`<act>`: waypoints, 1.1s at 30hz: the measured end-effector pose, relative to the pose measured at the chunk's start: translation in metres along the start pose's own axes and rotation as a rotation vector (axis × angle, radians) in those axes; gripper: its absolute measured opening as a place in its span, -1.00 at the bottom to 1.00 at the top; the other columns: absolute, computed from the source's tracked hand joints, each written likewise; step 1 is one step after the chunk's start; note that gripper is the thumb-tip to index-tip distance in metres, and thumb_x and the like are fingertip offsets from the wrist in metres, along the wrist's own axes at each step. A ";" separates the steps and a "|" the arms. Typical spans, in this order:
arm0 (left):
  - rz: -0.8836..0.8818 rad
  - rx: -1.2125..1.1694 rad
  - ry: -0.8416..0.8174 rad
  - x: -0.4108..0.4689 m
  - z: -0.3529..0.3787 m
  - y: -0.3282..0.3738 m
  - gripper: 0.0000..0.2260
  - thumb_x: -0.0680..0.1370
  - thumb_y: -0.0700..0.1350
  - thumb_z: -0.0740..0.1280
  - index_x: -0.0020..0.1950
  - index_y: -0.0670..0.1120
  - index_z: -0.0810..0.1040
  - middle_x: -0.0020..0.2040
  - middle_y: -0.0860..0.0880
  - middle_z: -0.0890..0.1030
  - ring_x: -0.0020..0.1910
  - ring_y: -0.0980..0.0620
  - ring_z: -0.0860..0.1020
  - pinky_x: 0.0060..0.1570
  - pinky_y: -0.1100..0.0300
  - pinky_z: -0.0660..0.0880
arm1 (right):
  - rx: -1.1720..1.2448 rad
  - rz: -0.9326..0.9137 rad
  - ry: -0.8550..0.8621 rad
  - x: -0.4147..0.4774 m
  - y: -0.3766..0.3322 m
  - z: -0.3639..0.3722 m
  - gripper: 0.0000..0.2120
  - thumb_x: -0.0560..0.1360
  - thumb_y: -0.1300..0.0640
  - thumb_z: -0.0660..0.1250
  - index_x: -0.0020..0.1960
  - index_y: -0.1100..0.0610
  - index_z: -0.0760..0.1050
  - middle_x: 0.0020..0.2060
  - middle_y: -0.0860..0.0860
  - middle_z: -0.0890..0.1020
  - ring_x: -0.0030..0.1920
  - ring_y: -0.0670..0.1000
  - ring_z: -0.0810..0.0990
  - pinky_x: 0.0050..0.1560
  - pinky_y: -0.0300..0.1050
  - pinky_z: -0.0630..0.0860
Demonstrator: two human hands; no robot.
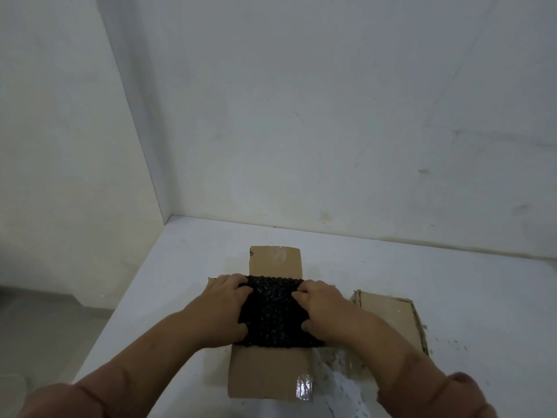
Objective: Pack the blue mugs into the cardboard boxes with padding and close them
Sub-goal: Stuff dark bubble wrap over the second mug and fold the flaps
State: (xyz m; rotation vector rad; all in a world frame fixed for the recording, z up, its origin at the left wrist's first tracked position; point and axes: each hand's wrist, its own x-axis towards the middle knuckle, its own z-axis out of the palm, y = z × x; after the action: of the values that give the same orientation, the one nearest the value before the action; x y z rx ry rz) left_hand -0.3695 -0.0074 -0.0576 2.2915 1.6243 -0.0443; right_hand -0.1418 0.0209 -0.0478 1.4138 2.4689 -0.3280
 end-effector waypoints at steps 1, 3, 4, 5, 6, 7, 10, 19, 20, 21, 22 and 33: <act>0.016 0.068 -0.001 0.002 0.001 0.002 -0.40 0.43 0.06 0.28 0.45 -0.04 0.27 0.45 -0.01 0.19 0.41 -0.04 0.14 0.42 0.11 0.10 | -0.030 -0.010 0.019 0.003 -0.004 0.001 -0.52 0.48 0.09 0.27 0.37 0.15 0.32 0.32 0.11 0.33 0.30 0.14 0.30 0.31 0.00 0.26; 0.072 0.219 0.011 0.007 0.005 0.006 -0.51 0.45 0.00 0.26 0.37 -0.05 0.37 0.40 -0.04 0.27 0.37 -0.05 0.22 0.45 0.05 0.00 | -0.126 -0.055 0.072 0.008 -0.011 0.004 -0.61 0.48 0.14 0.28 0.28 0.18 0.37 0.22 0.13 0.40 0.21 0.14 0.37 0.17 -0.03 0.31; 0.102 0.289 0.008 0.010 0.008 0.008 -0.56 0.46 -0.04 0.25 0.34 -0.06 0.41 0.37 -0.05 0.31 0.36 -0.06 0.25 0.46 0.02 -0.06 | -0.175 -0.083 0.092 0.010 -0.013 0.006 -0.64 0.47 0.15 0.27 0.24 0.18 0.37 0.17 0.14 0.42 0.17 0.14 0.39 0.12 -0.04 0.31; 0.130 0.349 -0.005 0.012 0.011 0.009 -0.60 0.48 -0.07 0.24 0.32 -0.08 0.43 0.34 -0.07 0.35 0.34 -0.08 0.27 0.47 0.00 -0.10 | -0.213 -0.108 0.106 0.012 -0.016 0.008 -0.67 0.47 0.16 0.27 0.21 0.18 0.37 0.14 0.15 0.43 0.13 0.15 0.42 0.10 -0.03 0.32; 0.157 0.399 -0.018 0.015 0.014 0.010 -0.63 0.49 -0.09 0.23 0.30 -0.09 0.44 0.29 -0.09 0.39 0.31 -0.10 0.31 0.47 -0.04 -0.12 | -0.239 -0.127 0.116 0.014 -0.018 0.010 -0.70 0.48 0.17 0.25 0.19 0.19 0.37 0.11 0.16 0.44 0.09 0.16 0.45 0.12 0.00 0.31; 0.181 0.436 -0.025 0.018 0.016 0.011 -0.67 0.50 -0.10 0.22 0.26 -0.11 0.44 0.24 -0.10 0.43 0.27 -0.11 0.35 0.47 -0.06 -0.12 | -0.261 -0.137 0.119 0.016 -0.020 0.012 -0.73 0.49 0.18 0.22 0.17 0.19 0.36 0.09 0.17 0.46 0.04 0.17 0.48 0.17 0.05 0.29; 0.219 0.468 -0.008 0.024 0.018 0.013 -0.73 0.50 -0.12 0.23 0.18 -0.12 0.42 0.12 -0.11 0.48 0.15 -0.11 0.45 0.46 -0.10 -0.10 | -0.299 -0.140 0.122 0.020 -0.023 0.015 -0.74 0.49 0.18 0.19 0.17 0.18 0.33 0.06 0.18 0.46 -0.04 0.18 0.52 0.30 0.20 0.15; 0.133 0.360 -0.043 0.021 0.010 0.014 -0.68 0.45 -0.09 0.24 0.18 -0.09 0.46 0.21 -0.09 0.42 0.14 -0.07 0.38 0.36 0.04 0.12 | -0.290 -0.074 -0.075 0.012 -0.013 -0.005 -0.43 0.40 -0.09 0.31 0.33 0.11 0.32 0.24 0.14 0.37 0.26 0.18 0.29 0.36 0.21 0.08; 0.104 0.366 -0.045 0.019 0.008 0.013 -0.66 0.42 -0.06 0.24 0.19 -0.08 0.47 0.22 -0.08 0.40 0.17 -0.07 0.35 0.38 0.01 0.09 | -0.359 -0.068 -0.069 0.012 -0.014 -0.009 -0.37 0.36 -0.16 0.34 0.32 0.13 0.32 0.19 0.13 0.40 0.22 0.16 0.30 0.31 0.18 0.12; 0.071 0.399 -0.048 0.018 0.006 0.014 -0.63 0.41 -0.05 0.26 0.20 -0.07 0.45 0.23 -0.09 0.38 0.21 -0.09 0.33 0.42 -0.05 0.04 | -0.422 -0.055 -0.063 0.012 -0.016 -0.011 -0.31 0.33 -0.21 0.37 0.30 0.16 0.33 0.15 0.12 0.42 0.19 0.15 0.31 0.25 0.13 0.16; 0.044 0.452 -0.051 0.018 0.006 0.015 -0.62 0.41 -0.04 0.27 0.22 -0.08 0.44 0.24 -0.10 0.38 0.23 -0.12 0.32 0.44 -0.11 -0.02 | -0.466 -0.037 -0.064 0.012 -0.018 -0.012 -0.29 0.32 -0.22 0.39 0.28 0.19 0.34 0.13 0.11 0.44 0.17 0.13 0.32 0.22 0.09 0.19; 0.011 0.545 -0.039 0.019 0.018 0.019 -0.61 0.46 -0.02 0.30 0.24 -0.12 0.41 0.21 -0.11 0.48 0.29 -0.18 0.29 0.36 -0.36 -0.14 | -0.226 0.113 0.181 0.006 -0.037 0.009 -0.61 0.24 0.03 0.47 0.02 0.13 0.53 -0.04 0.08 0.56 -0.03 0.06 0.54 -0.02 -0.11 0.40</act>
State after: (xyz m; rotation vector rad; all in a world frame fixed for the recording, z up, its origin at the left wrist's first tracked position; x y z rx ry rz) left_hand -0.3423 -0.0010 -0.0736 2.6610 1.7396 -0.5920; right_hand -0.1759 0.0045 -0.0565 1.5347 2.4567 0.1053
